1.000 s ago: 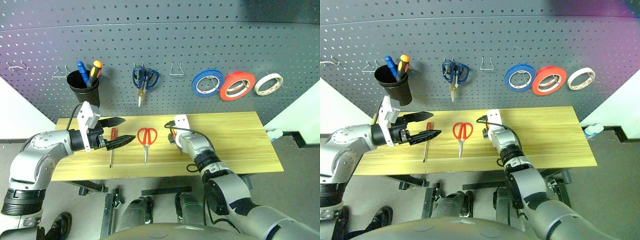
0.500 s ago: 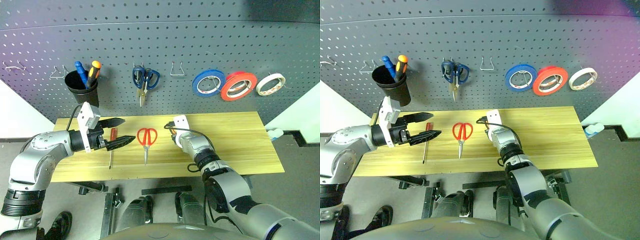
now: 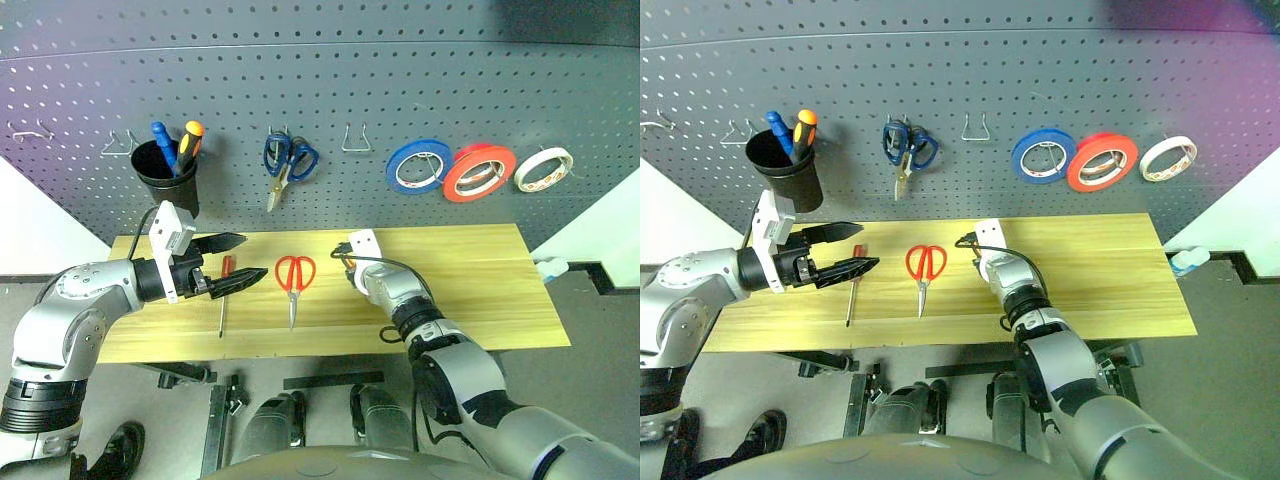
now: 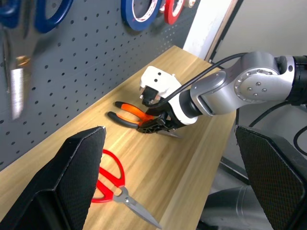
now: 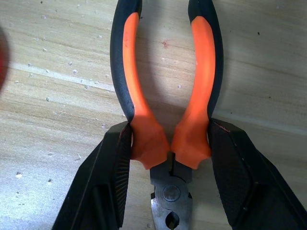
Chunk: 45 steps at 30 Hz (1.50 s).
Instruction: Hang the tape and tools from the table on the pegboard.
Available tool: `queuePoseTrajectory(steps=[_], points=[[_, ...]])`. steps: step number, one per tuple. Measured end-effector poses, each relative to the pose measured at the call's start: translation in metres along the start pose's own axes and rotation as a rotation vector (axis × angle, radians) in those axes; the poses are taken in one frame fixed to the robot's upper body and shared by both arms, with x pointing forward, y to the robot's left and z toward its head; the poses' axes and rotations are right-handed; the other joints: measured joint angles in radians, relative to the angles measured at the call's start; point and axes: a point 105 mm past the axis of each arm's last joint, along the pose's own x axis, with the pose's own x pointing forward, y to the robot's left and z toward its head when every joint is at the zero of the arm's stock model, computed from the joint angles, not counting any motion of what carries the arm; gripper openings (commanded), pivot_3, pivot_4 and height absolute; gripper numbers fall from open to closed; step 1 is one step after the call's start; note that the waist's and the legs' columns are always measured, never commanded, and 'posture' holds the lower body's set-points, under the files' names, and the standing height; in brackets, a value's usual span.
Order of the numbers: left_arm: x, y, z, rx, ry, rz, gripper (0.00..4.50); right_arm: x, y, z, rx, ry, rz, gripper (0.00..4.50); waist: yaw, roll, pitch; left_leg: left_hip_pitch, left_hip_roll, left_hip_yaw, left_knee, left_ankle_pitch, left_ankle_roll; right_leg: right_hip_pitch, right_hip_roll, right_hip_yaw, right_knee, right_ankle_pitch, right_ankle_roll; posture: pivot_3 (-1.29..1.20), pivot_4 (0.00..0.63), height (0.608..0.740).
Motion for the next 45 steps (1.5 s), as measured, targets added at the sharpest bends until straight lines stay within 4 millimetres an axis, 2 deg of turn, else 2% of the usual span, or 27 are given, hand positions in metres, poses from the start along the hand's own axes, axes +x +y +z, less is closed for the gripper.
queuePoseTrajectory(steps=[4,10,17,26,33,45], points=[[0.000,0.000,0.000,0.000,0.000,0.000,4.50,-0.001,-0.002,-0.002,0.028,-0.013,0.033,2.07,-0.001,0.000,0.000,0.000,0.000,0.000,0.000,0.000,0.000,0.000,0.000,0.000,0.000,0.000,0.000,0.04,0.216,0.740],[0.000,0.000,0.001,0.001,-0.002,0.000,4.50,-0.008,0.007,-0.007,0.099,-0.020,0.191,2.07,-0.003,0.000,0.001,0.000,0.000,0.000,0.000,0.000,0.000,0.000,0.000,0.000,0.000,0.000,0.001,0.03,0.216,0.740],[0.000,0.001,0.001,0.000,-0.002,0.002,4.50,-0.018,-0.007,-0.019,0.099,-0.001,0.227,2.07,0.001,0.000,0.001,-0.002,0.000,0.000,0.000,0.000,0.000,-0.001,0.000,0.000,-0.001,0.000,0.000,0.02,0.212,0.740],[0.000,0.003,0.002,-0.001,-0.005,0.004,4.50,-0.038,-0.015,-0.028,0.104,-0.058,0.322,2.07,-0.001,0.000,0.002,-0.004,0.001,0.000,0.000,0.000,0.000,-0.003,0.000,0.000,-0.001,0.000,0.000,0.01,0.206,0.740],[-0.001,0.003,0.002,-0.007,-0.008,0.004,4.50,-0.054,-0.032,-0.021,0.101,-0.178,0.363,2.07,0.001,0.000,0.002,-0.005,0.001,0.000,0.000,0.000,0.000,-0.003,0.000,0.000,-0.001,0.000,0.000,-0.01,0.196,0.740],[-0.004,0.002,0.003,-0.033,-0.014,-0.008,4.50,-0.083,-0.022,-0.015,0.134,-0.382,0.522,2.07,0.000,0.000,0.002,-0.005,0.001,0.000,0.001,-0.001,0.000,-0.003,0.000,0.000,-0.001,0.000,0.001,-0.03,0.180,0.740]])
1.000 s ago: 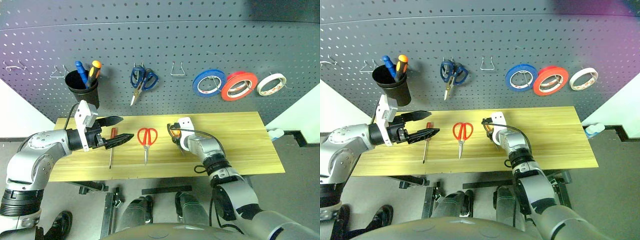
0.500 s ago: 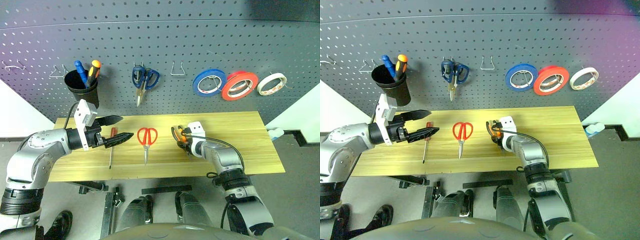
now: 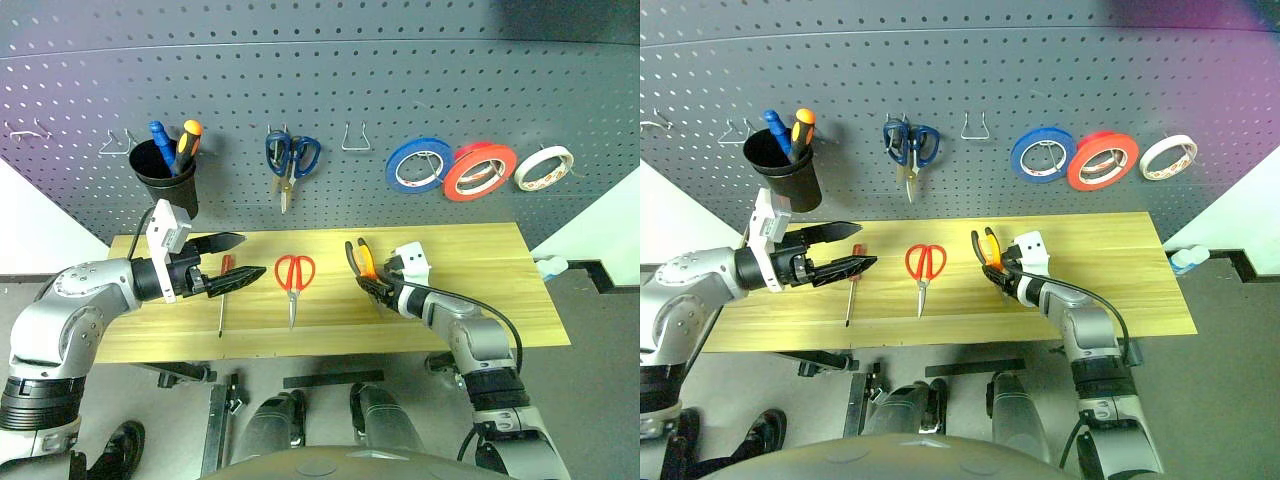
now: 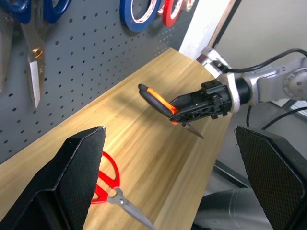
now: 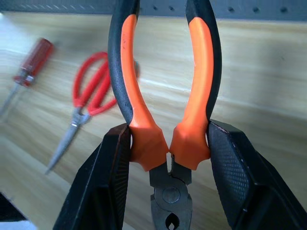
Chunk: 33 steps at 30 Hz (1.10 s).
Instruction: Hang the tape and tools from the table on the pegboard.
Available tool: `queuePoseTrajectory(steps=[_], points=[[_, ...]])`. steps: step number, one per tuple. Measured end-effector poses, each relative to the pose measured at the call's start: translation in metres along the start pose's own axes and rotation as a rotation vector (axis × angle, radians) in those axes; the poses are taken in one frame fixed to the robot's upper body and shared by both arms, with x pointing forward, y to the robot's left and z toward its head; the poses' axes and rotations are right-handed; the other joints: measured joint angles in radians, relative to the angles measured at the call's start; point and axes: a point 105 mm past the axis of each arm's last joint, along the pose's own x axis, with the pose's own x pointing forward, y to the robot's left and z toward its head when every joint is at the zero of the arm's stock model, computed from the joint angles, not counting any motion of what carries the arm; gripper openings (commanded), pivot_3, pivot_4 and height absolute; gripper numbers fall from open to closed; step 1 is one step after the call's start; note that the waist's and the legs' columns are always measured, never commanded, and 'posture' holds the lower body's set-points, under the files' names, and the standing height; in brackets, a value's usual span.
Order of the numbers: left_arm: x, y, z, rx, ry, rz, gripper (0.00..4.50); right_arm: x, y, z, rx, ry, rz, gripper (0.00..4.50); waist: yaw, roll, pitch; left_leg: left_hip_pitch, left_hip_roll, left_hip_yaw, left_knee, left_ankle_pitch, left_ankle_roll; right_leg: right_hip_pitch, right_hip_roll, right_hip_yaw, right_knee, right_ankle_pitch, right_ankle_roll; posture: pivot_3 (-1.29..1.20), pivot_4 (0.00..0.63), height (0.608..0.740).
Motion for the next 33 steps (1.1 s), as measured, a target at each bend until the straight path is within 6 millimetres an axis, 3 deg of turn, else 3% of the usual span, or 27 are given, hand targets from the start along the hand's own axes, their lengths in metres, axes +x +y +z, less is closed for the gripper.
queuePoseTrajectory(steps=[13,22,33], points=[[0.004,0.004,0.018,0.017,-0.074,0.019,4.50,-0.015,0.000,0.035,0.072,-0.205,0.094,2.07,0.001,-0.001,0.000,0.000,0.000,0.000,0.001,0.000,-0.001,0.000,0.000,-0.001,0.001,0.002,0.003,-0.02,0.147,0.740],[0.009,0.007,0.021,0.003,-0.119,0.028,4.50,-0.026,0.009,0.090,0.039,-0.378,0.171,2.07,0.001,-0.001,-0.002,0.000,0.000,0.000,0.003,0.001,-0.001,0.000,0.001,-0.001,0.003,0.002,0.003,-0.03,0.132,0.740],[0.014,0.010,0.029,0.014,-0.167,0.038,4.50,-0.033,0.020,0.140,0.007,-0.501,0.207,2.07,0.001,-0.002,-0.004,0.000,0.000,0.000,0.005,0.002,-0.002,0.000,0.001,-0.001,0.006,0.002,0.003,-0.03,0.110,0.740]])
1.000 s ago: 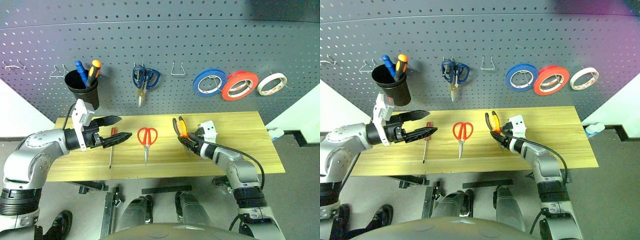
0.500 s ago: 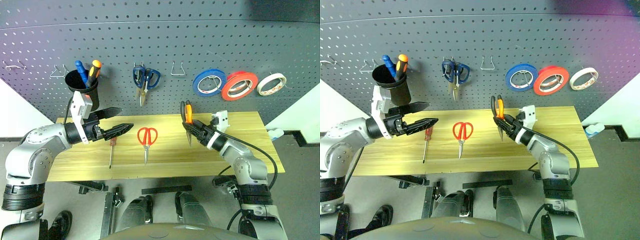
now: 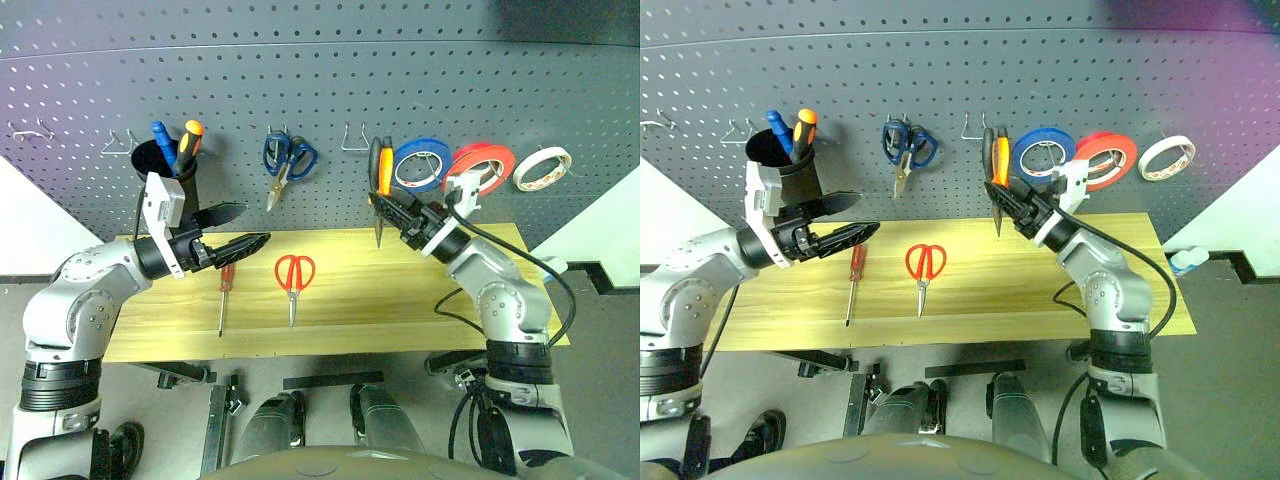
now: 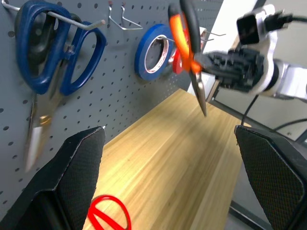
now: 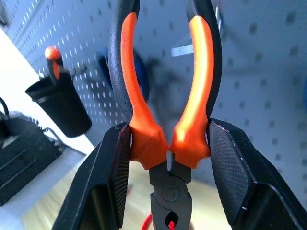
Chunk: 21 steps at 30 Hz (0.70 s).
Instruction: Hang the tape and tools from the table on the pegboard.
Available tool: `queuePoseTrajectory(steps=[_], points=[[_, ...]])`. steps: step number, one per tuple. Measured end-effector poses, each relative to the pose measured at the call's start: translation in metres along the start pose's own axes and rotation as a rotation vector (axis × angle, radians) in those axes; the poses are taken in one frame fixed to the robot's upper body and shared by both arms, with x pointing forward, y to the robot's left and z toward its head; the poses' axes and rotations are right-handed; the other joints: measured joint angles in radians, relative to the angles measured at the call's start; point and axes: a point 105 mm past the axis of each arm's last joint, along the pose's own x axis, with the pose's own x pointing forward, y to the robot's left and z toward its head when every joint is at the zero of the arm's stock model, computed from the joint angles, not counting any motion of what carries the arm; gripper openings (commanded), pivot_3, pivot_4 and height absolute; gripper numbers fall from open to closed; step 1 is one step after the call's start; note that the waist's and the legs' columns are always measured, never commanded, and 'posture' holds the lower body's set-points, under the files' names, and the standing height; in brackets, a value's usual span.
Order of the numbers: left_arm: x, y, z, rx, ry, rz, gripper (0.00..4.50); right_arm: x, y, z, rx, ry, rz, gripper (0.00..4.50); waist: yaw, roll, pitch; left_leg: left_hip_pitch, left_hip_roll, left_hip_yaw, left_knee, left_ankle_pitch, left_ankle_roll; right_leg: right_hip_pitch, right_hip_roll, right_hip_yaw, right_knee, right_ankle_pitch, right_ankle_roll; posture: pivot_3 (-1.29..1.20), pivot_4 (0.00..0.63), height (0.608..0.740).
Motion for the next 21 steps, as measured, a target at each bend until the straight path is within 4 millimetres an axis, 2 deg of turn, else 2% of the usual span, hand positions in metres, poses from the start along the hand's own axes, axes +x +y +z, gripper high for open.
queuePoseTrajectory(steps=[5,12,21], points=[[0.001,0.000,0.000,0.000,-0.014,0.000,4.50,0.008,0.004,0.015,-0.020,-0.032,0.016,2.07,-0.001,0.000,-0.001,0.000,0.000,0.000,0.002,0.000,0.000,0.000,0.000,0.000,0.002,0.000,0.000,-0.03,0.106,0.740],[0.002,0.000,0.000,0.004,-0.017,0.002,4.50,0.032,0.015,0.047,-0.095,-0.118,0.043,2.07,-0.001,-0.001,-0.001,0.000,0.000,0.000,0.013,0.000,0.000,0.001,0.000,0.000,0.012,0.000,0.000,-0.03,0.105,0.740],[0.002,-0.001,-0.002,0.001,-0.013,-0.001,4.50,0.067,0.006,0.043,-0.103,-0.164,-0.006,2.07,-0.002,-0.003,-0.004,0.003,0.000,0.000,0.013,0.001,-0.001,0.003,0.001,0.000,0.012,0.002,-0.001,0.00,0.105,0.740]])
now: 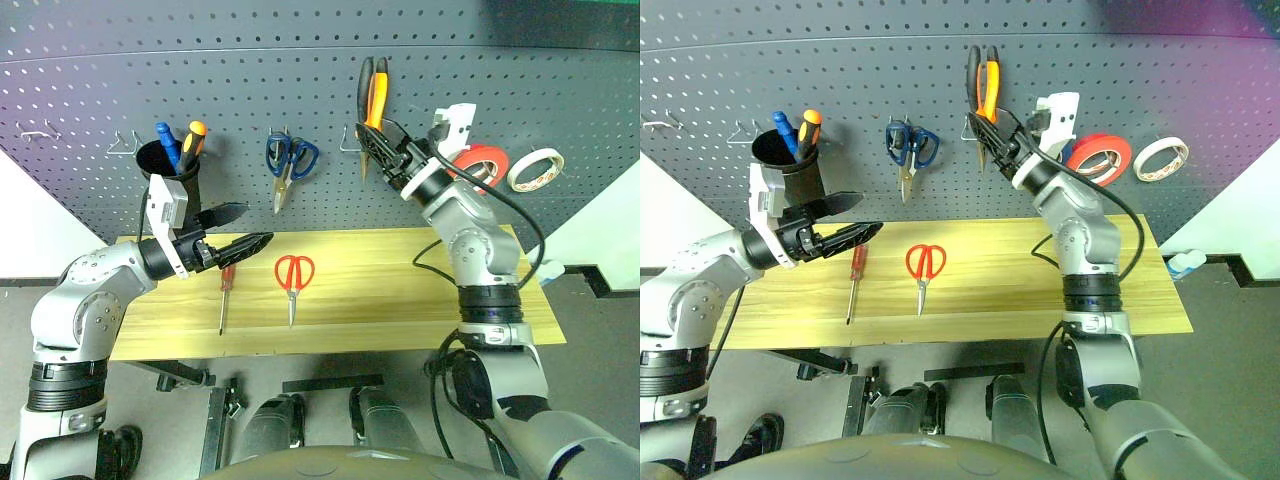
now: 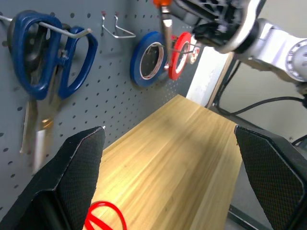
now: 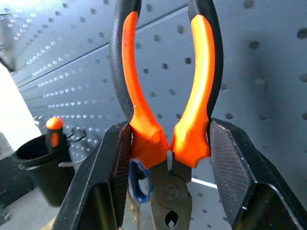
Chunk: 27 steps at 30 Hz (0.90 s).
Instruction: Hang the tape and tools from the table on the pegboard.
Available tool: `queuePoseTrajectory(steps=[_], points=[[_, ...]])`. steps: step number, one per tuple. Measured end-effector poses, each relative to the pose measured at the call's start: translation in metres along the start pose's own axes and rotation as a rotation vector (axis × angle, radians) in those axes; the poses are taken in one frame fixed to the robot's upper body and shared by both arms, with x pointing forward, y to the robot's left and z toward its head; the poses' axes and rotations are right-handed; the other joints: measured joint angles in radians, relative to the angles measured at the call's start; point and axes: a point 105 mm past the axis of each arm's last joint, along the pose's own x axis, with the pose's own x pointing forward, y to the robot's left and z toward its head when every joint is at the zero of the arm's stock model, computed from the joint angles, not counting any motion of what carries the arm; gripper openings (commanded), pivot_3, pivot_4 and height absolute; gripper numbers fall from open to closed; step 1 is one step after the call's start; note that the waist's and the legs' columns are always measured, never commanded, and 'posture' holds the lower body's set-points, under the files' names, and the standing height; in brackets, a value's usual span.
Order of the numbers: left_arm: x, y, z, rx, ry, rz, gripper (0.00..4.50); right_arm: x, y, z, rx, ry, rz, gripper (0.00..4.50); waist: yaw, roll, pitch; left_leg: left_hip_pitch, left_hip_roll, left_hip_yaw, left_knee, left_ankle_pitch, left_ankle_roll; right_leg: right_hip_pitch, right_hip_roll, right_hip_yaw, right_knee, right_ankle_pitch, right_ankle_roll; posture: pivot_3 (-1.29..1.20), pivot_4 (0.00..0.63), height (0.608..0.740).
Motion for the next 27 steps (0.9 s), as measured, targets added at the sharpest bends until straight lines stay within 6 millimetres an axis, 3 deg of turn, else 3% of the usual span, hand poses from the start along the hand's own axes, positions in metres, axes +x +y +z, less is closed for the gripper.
queuePoseTrajectory(steps=[13,27], points=[[-0.001,-0.002,-0.003,-0.005,0.008,0.002,4.50,0.027,-0.002,0.022,-0.046,-0.124,-0.038,2.07,0.001,0.000,0.000,0.000,0.000,0.000,0.000,0.001,-0.001,-0.001,0.000,0.000,0.001,0.000,0.000,0.01,0.109,0.740],[-0.003,-0.003,-0.007,-0.019,0.018,0.007,4.50,0.044,-0.009,0.016,-0.101,-0.191,-0.149,2.07,0.000,0.000,0.000,0.001,0.000,0.000,0.000,0.001,-0.002,-0.001,0.000,0.000,0.003,0.000,0.000,0.03,0.123,0.740]])
